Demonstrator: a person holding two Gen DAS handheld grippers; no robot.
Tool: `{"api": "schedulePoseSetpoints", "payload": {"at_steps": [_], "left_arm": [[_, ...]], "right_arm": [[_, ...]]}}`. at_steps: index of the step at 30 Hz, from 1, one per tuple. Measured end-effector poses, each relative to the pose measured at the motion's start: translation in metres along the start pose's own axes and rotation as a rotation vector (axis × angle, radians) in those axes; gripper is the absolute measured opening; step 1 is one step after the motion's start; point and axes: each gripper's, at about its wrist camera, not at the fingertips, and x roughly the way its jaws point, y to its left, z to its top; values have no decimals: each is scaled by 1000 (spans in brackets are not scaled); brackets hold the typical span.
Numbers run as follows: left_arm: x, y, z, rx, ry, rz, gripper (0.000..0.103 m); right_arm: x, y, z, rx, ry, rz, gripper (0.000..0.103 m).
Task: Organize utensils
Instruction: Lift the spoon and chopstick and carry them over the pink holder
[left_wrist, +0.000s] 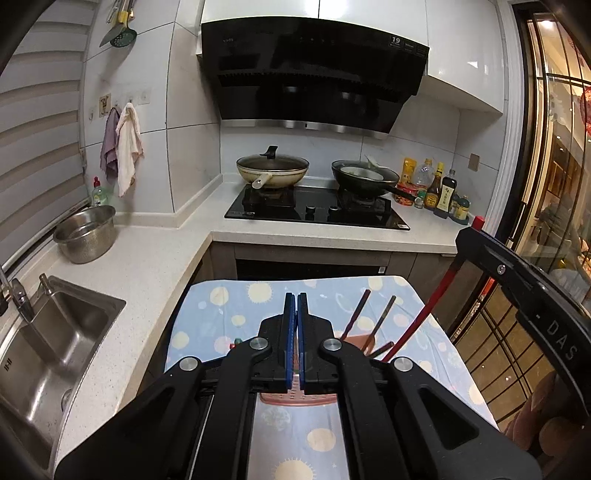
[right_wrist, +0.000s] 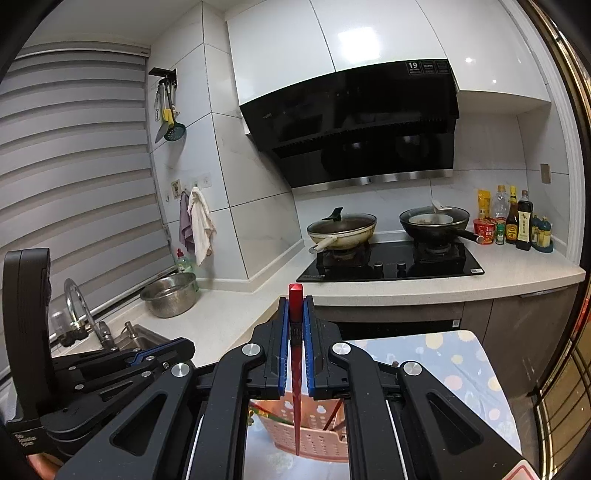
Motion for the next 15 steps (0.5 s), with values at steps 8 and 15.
{"api": "schedulePoseSetpoints", "payload": {"at_steps": [8, 15], "left_arm": [[51, 6, 12, -4, 62, 33, 1], [86, 16, -4, -12, 117, 56, 1]], "right_arm": [[48, -8, 7, 8, 19, -22, 7], [91, -13, -17, 12, 109, -40, 7]]}}
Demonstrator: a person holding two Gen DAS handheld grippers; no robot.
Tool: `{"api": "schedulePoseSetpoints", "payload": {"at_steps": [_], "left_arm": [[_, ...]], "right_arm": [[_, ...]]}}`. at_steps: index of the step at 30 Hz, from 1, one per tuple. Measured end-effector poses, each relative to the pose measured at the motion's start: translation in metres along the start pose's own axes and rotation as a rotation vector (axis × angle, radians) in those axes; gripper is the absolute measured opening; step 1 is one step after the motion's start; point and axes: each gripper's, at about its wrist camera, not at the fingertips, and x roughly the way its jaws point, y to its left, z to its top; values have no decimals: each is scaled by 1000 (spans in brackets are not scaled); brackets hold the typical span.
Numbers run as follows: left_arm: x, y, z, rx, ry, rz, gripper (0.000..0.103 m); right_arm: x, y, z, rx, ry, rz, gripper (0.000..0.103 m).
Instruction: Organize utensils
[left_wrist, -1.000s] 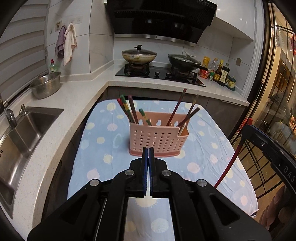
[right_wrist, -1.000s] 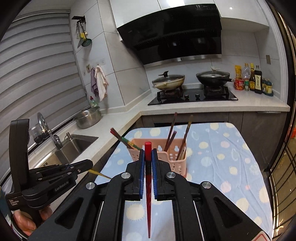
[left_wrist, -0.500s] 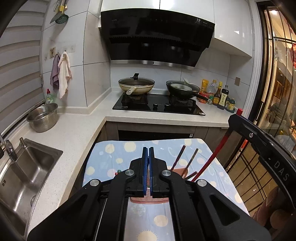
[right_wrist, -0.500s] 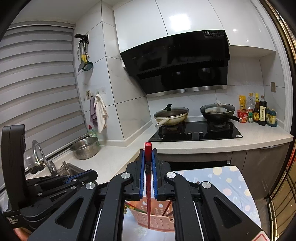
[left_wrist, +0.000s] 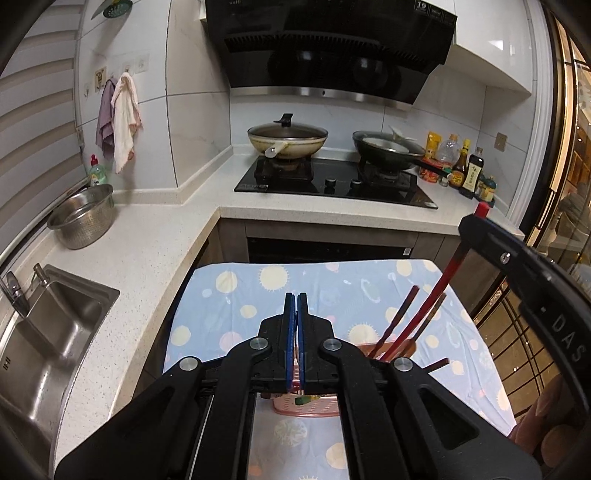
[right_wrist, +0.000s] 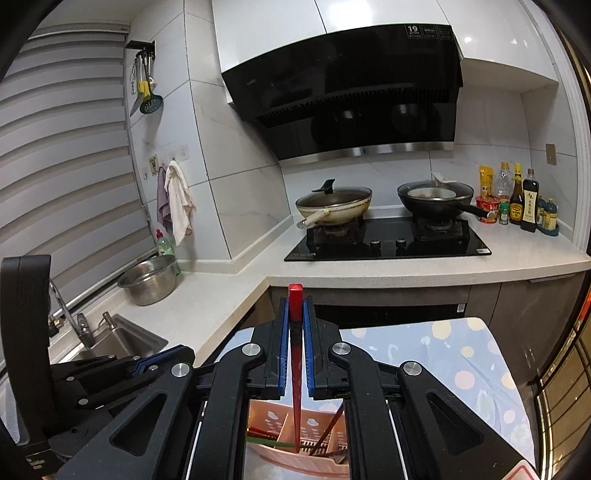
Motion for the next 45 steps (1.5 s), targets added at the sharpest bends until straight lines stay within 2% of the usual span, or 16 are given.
{"api": "schedulePoseSetpoints", "payload": {"at_steps": [8, 17, 19, 21, 24, 30, 36, 38, 45], "left_arm": [[21, 3, -9, -5, 36, 9, 1], [28, 2, -10, -13, 39, 24, 2], [27, 3, -10, -20, 39, 30, 6], [25, 4, -10, -30, 35, 34, 19], [18, 6, -11, -40, 22, 48, 30], [1, 9, -19, -52, 7, 58, 44], [-19, 7, -34, -57, 1, 61, 56], [-25, 6, -41, -55, 4, 61, 57], [-40, 2, -65, -53, 20, 90, 61]], "right_arm": [[35, 1, -25, -10, 81, -20, 7], [50, 4, -38, -27, 130, -26, 9], [48, 5, -38, -27, 127, -29, 14], [43, 4, -37, -26, 119, -28, 17], [34, 3, -36, -18, 106, -24, 18], [12, 2, -38, -11, 89, -21, 21], [-15, 3, -51, -14, 84, -27, 27], [-22, 4, -59, -12, 93, -27, 30], [-41, 7, -85, -9, 148, -28, 31]]}}
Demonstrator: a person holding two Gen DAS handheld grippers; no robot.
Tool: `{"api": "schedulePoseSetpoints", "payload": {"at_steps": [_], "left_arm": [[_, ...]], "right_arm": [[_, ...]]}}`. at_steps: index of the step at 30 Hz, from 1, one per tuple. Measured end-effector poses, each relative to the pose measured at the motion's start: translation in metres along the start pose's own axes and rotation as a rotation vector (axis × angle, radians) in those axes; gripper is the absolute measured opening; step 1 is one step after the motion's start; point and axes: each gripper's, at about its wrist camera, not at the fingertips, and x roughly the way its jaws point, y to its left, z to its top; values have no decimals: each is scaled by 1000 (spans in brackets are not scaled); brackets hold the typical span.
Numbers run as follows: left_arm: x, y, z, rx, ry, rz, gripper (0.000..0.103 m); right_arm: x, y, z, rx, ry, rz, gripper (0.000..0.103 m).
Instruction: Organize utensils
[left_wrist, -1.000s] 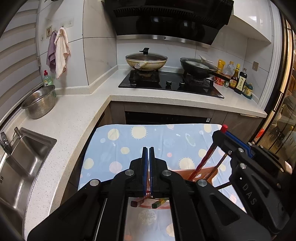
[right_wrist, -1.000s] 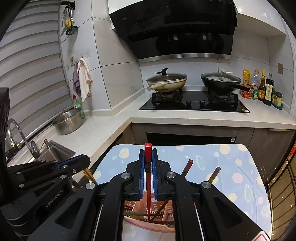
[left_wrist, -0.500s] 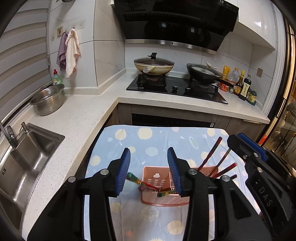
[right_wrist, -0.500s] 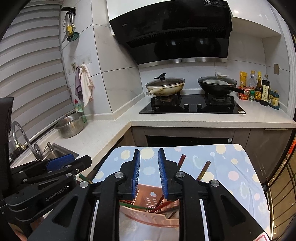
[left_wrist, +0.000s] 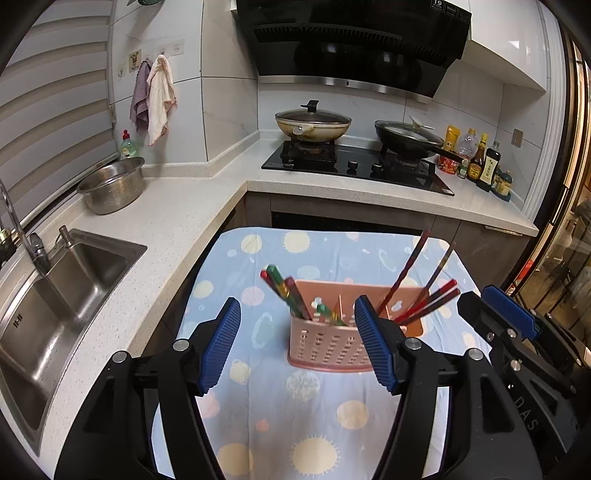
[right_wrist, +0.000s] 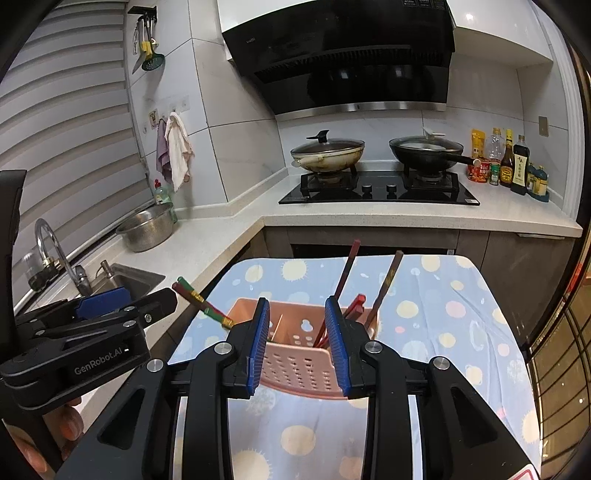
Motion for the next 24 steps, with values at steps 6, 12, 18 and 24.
{"api": "schedulePoseSetpoints", "payload": {"at_steps": [6, 12, 18, 24], "left_arm": [[-10, -1, -24, 4, 12, 36, 73], [-17, -3, -51, 14, 35, 55, 81], [-23, -6, -73, 23, 53, 75, 89], [-26, -6, -93, 20, 83, 77, 92]], "right_arm": [[-18, -1, -24, 11, 20, -23, 43], [-34, 0, -48, -4, 40, -48, 53], [-45, -7, -68, 15, 65, -54, 67], [-51, -17, -86, 28, 98, -75, 70]]}}
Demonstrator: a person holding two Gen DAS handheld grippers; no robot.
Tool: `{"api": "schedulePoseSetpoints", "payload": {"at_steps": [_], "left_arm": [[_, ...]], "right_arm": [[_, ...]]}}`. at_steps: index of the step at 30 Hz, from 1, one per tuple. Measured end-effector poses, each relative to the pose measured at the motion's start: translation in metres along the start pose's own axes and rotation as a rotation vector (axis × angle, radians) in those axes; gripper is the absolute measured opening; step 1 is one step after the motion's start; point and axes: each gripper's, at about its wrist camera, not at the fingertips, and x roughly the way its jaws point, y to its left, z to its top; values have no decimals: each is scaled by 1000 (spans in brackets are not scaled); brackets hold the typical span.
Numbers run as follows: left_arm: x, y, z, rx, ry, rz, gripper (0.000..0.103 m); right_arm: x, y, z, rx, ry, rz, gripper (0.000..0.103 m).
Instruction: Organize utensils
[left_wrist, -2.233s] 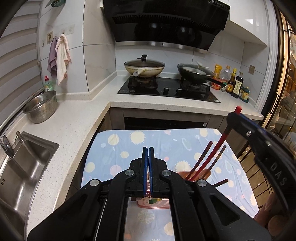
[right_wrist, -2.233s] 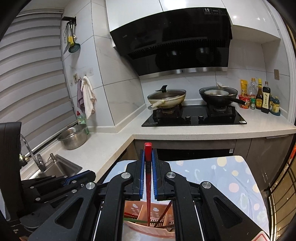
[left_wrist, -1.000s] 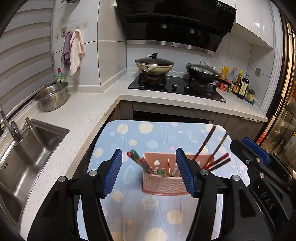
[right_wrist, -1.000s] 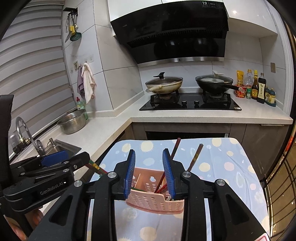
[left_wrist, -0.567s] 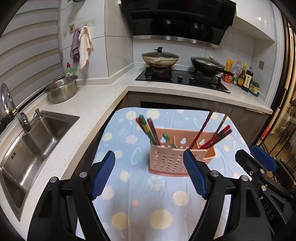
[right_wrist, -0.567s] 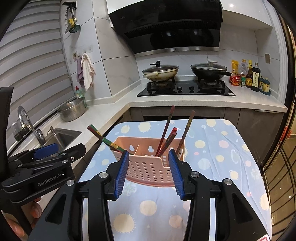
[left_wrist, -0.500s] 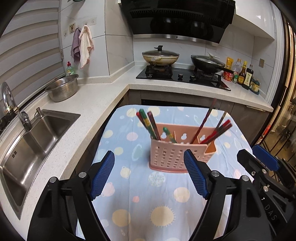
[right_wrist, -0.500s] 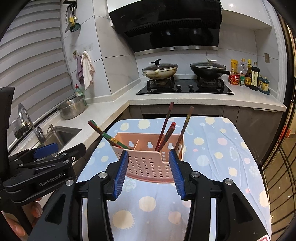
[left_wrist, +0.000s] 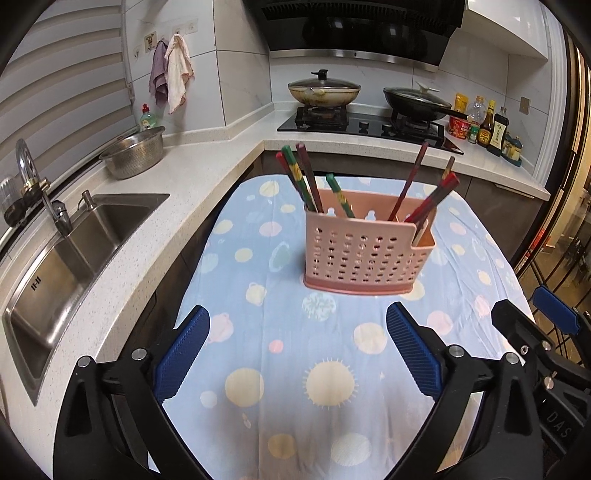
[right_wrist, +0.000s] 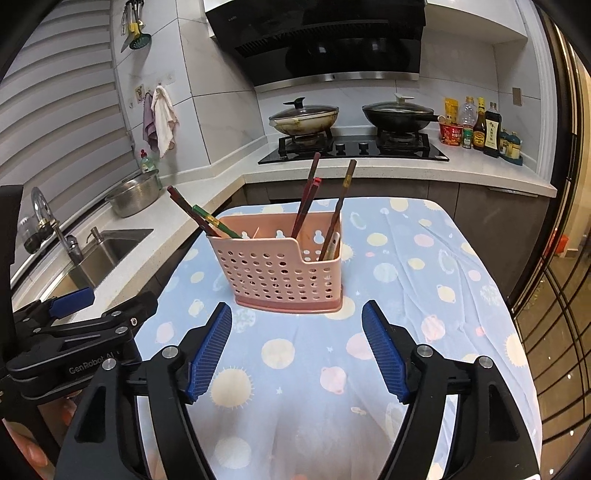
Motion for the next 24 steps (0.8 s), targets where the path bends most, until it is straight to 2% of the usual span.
{"api": "schedulePoseSetpoints", "payload": {"at_steps": [13, 19, 24], "left_arm": [[0, -7, -31, 10, 47, 6, 96], [-1, -6, -35, 6, 55, 13, 96], [-1, -6, -38, 8, 58, 27, 96]], "right_arm": [[-5, -6, -29, -22, 41, -33, 70], [-6, -4, -32, -31, 44, -43, 84], [-8, -5, -36, -25, 28, -50, 85]]}}
